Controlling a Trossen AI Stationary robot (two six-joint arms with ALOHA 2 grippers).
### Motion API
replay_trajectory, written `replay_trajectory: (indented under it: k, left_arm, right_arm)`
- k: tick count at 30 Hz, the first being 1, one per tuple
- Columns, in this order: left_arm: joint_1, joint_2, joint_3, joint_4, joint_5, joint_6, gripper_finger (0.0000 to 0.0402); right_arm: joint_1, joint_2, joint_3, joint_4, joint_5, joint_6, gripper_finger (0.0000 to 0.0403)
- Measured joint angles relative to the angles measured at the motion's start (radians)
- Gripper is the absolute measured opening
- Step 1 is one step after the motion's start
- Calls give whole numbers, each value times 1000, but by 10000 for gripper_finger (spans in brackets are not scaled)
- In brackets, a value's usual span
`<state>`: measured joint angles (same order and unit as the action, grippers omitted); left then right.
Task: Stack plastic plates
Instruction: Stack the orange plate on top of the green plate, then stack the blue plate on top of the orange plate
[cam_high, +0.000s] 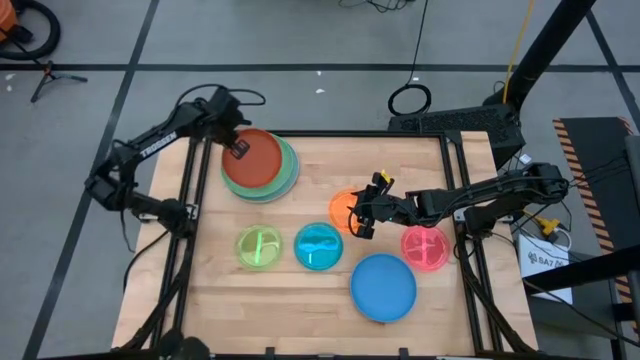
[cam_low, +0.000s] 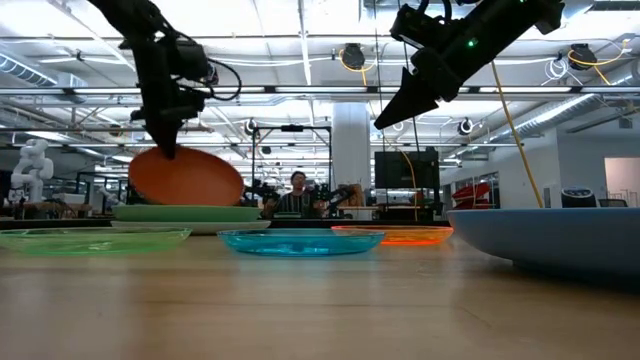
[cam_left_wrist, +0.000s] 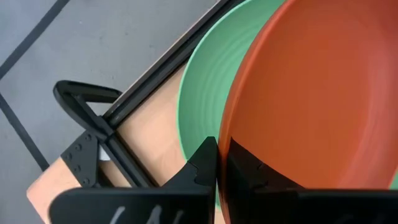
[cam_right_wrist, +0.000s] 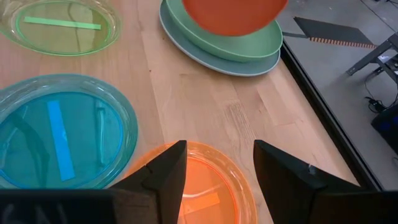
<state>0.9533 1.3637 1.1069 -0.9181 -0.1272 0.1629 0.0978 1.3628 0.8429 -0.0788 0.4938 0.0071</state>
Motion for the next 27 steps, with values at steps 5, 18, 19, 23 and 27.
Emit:
replay_trajectory:
  k: [5, 18, 19, 23, 27]
  left_arm:
    - [14, 53, 0, 7, 0, 10, 12]
    - [14, 84, 0, 40, 0, 11, 60]
    - [14, 84, 0, 40, 0, 11, 65]
    - [13, 84, 0, 50, 0, 12, 80]
    - [-4, 84, 0, 61, 81, 8, 82]
  right_arm:
    - [0, 0, 0, 0, 0, 0, 178]
    - [0, 0, 0, 0, 1, 6, 178]
    - [0, 0, 0, 0, 1, 8, 178]
    - [0, 0, 0, 0, 1, 10, 178]
    - [0, 0, 0, 0, 0, 31, 178]
